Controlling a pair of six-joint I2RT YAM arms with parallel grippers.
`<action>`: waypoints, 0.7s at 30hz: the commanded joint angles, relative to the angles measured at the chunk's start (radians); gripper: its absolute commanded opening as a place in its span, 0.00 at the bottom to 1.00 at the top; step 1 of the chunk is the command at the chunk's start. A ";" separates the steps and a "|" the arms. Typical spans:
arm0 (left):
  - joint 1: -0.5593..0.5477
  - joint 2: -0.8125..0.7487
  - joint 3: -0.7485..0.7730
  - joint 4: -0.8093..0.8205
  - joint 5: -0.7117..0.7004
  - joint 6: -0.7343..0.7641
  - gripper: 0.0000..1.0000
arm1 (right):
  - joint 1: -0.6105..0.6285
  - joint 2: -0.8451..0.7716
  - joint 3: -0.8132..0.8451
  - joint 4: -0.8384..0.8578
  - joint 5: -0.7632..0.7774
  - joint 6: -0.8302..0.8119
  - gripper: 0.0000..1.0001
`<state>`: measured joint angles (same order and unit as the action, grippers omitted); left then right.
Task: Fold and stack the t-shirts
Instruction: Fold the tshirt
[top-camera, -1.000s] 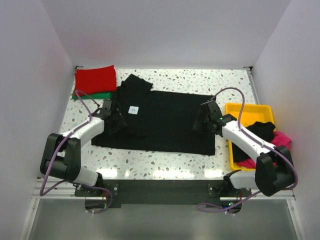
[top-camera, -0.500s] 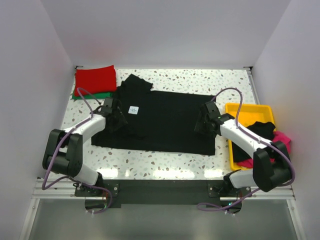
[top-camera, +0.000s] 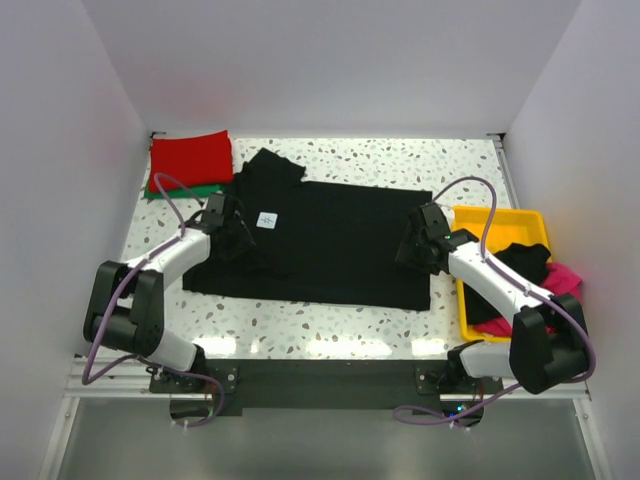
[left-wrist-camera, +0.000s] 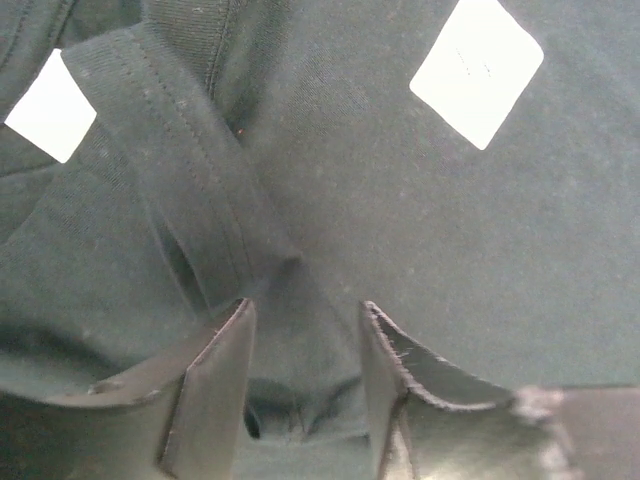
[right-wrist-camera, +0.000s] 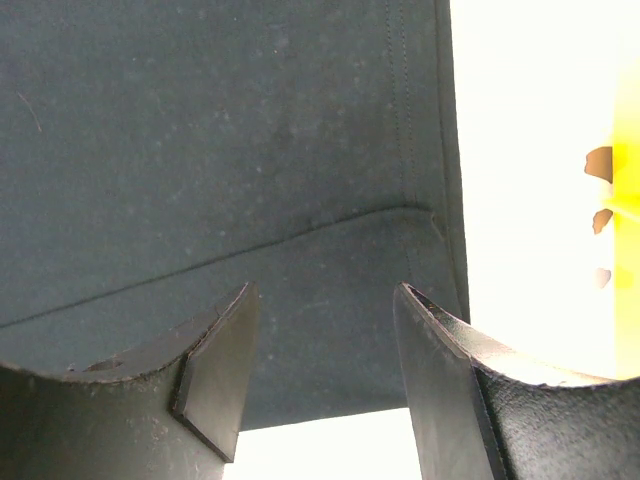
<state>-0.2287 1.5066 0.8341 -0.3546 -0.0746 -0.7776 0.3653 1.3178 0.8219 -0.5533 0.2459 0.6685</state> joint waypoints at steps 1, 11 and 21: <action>-0.004 -0.065 0.031 -0.023 -0.013 0.023 0.52 | 0.000 -0.037 -0.010 -0.008 0.027 -0.015 0.60; -0.083 -0.160 -0.073 -0.058 0.002 -0.028 0.59 | -0.003 -0.032 -0.006 -0.013 0.020 -0.026 0.60; -0.130 -0.184 -0.059 -0.118 -0.088 -0.037 0.56 | -0.003 -0.037 -0.013 -0.016 0.026 -0.027 0.60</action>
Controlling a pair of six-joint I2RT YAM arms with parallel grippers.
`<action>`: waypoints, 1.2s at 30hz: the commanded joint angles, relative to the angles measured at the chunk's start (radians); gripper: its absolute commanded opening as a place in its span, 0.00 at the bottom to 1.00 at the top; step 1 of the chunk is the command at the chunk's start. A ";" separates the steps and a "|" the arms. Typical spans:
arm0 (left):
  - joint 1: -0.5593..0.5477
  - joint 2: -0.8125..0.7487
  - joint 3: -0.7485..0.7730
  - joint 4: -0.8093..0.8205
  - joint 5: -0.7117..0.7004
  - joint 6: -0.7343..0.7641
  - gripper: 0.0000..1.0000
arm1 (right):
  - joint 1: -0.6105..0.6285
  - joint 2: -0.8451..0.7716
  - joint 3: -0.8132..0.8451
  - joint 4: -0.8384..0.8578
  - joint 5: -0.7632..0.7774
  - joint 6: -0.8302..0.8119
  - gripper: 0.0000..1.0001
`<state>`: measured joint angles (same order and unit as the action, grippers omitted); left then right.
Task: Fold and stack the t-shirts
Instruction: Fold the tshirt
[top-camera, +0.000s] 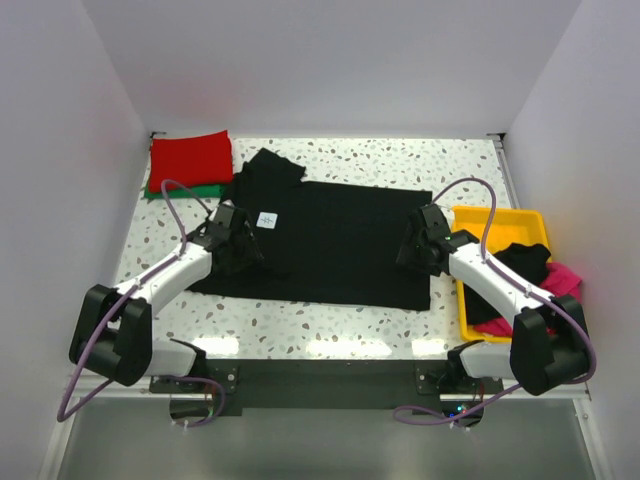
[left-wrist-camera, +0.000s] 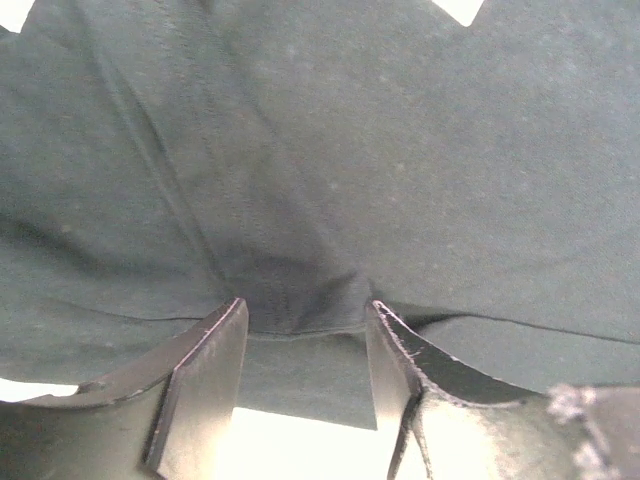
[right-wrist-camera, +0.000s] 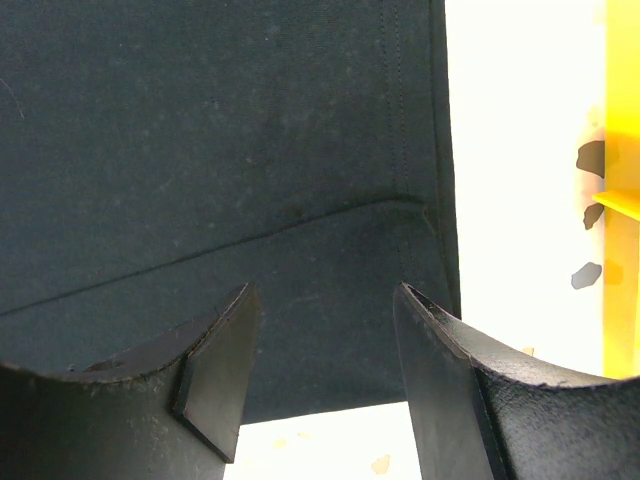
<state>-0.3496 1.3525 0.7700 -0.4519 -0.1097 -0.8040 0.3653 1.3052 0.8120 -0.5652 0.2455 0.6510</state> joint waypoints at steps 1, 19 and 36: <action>-0.015 -0.029 0.006 -0.025 -0.070 -0.009 0.55 | -0.005 -0.024 -0.004 -0.004 0.025 -0.011 0.60; -0.051 -0.018 -0.012 -0.030 -0.101 0.003 0.50 | -0.005 -0.006 -0.011 0.014 0.012 -0.013 0.60; -0.052 0.088 0.017 0.067 -0.054 -0.001 0.29 | -0.011 -0.009 -0.008 0.005 0.021 -0.024 0.60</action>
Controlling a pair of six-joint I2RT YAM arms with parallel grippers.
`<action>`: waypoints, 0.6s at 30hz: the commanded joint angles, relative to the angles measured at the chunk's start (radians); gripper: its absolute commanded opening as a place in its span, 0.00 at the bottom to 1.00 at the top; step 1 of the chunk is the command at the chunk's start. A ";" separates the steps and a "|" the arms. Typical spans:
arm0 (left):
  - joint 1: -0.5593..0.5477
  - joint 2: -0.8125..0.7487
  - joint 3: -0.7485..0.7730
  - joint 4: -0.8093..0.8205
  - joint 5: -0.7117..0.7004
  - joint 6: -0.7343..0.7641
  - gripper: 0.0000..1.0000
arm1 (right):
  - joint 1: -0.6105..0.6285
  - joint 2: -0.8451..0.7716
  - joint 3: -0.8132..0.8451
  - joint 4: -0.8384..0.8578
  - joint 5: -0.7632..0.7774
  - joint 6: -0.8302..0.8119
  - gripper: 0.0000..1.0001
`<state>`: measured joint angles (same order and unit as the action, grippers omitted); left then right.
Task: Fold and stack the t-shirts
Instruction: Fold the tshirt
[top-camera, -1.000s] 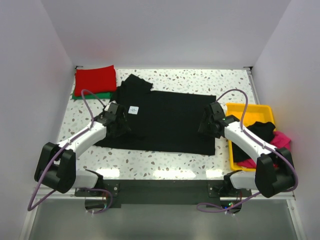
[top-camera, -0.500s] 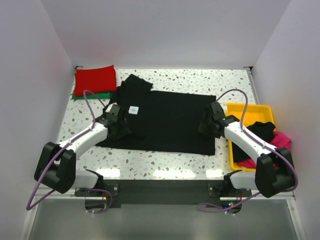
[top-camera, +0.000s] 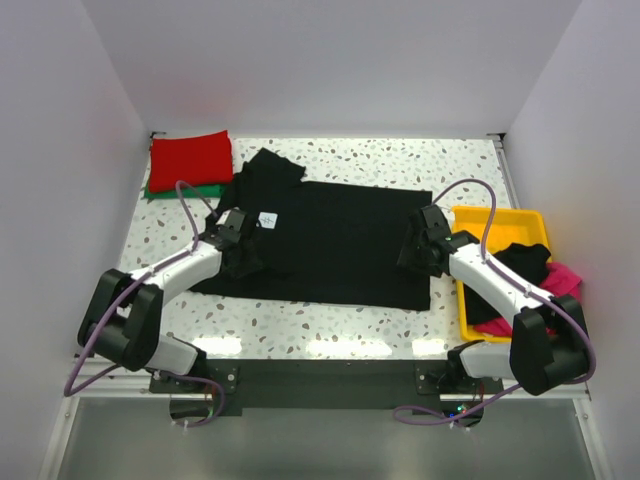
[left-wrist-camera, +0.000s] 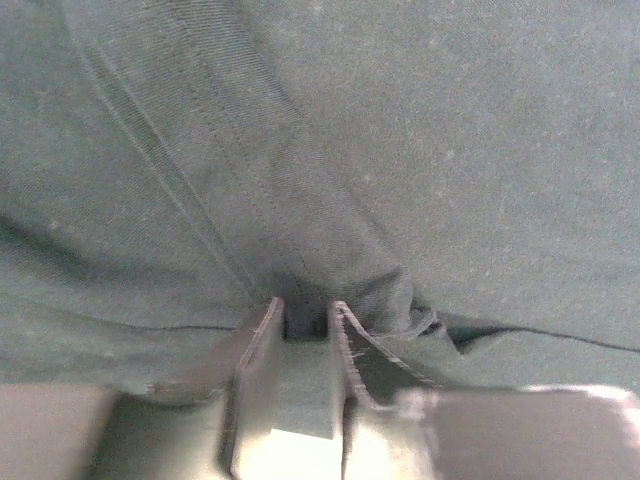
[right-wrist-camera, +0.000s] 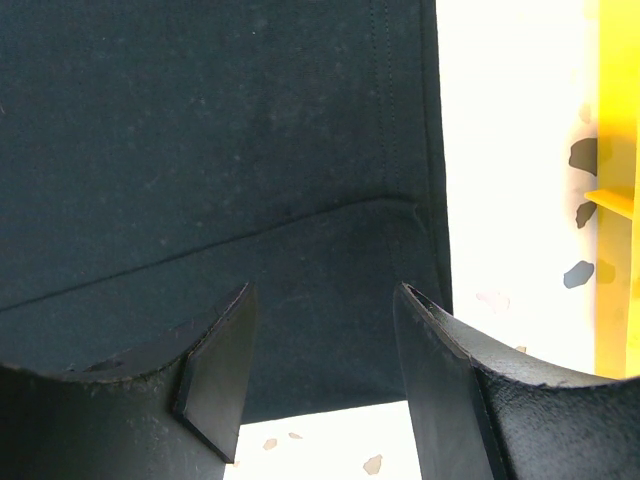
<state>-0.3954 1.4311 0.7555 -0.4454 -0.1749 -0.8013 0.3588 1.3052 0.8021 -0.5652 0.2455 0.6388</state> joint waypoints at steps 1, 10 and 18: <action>-0.005 0.009 0.033 0.063 0.011 -0.003 0.26 | -0.004 -0.009 0.002 0.005 0.021 -0.010 0.60; -0.007 0.025 0.076 0.063 0.003 0.024 0.00 | -0.007 0.003 -0.003 0.010 0.028 -0.004 0.60; -0.002 0.048 0.162 0.047 -0.029 0.054 0.00 | -0.047 0.019 0.014 -0.004 0.054 0.007 0.60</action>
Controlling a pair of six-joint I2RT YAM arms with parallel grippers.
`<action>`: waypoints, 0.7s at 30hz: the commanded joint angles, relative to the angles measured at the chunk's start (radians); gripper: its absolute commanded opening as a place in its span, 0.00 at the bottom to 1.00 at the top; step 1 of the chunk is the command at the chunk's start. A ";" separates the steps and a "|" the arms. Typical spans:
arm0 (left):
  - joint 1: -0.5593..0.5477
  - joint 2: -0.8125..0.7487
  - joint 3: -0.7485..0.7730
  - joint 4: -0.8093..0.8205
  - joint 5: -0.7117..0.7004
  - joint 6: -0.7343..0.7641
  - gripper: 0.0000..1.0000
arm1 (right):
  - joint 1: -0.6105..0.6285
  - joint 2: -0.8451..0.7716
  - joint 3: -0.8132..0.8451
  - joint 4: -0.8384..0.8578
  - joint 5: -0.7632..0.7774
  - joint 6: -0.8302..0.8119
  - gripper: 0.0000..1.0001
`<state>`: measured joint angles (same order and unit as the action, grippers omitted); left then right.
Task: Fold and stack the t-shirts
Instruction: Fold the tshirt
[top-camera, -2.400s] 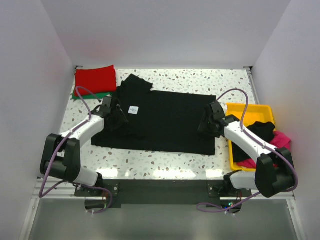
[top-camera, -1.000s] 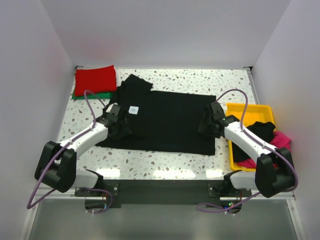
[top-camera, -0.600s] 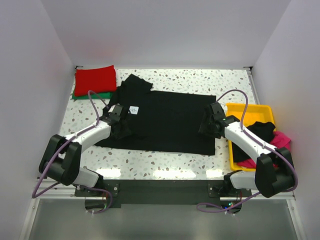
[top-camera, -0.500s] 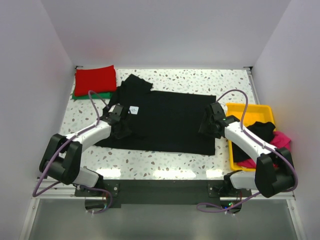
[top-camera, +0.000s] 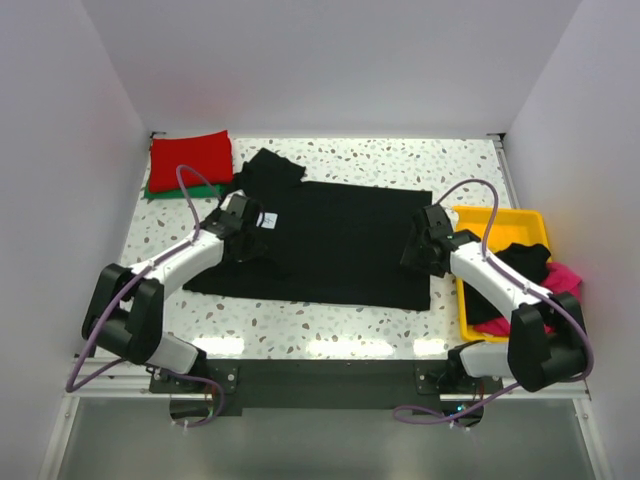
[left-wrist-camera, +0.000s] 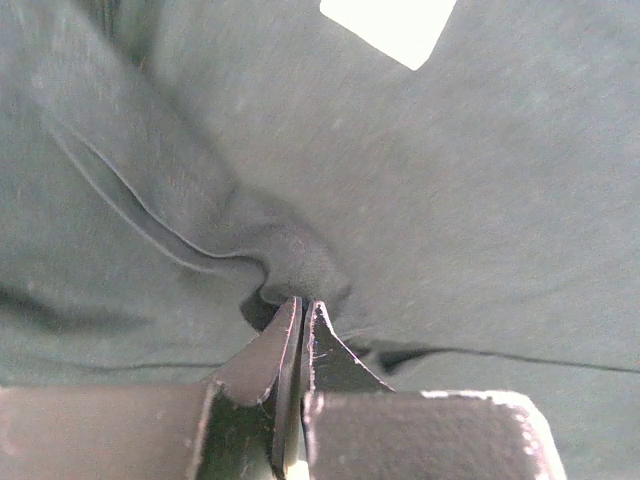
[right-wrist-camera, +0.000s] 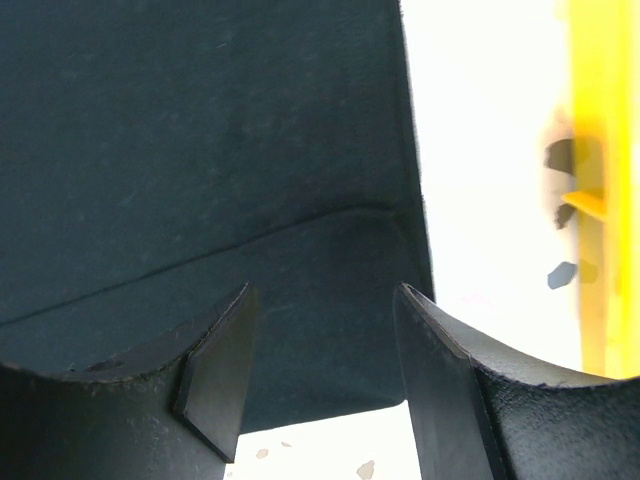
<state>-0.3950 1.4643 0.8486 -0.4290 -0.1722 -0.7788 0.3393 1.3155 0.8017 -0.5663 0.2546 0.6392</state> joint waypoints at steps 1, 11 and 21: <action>-0.002 0.018 0.088 0.029 -0.033 0.033 0.00 | -0.036 0.010 0.016 -0.003 0.043 0.007 0.60; 0.001 0.053 0.135 0.026 -0.023 0.042 0.00 | -0.154 0.076 0.039 0.008 0.017 0.023 0.60; 0.002 0.047 0.132 0.027 -0.013 0.047 0.00 | -0.157 0.122 0.045 0.071 -0.028 0.060 0.47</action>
<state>-0.3950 1.5150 0.9485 -0.4274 -0.1837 -0.7612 0.1867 1.4456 0.8154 -0.5392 0.2329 0.6724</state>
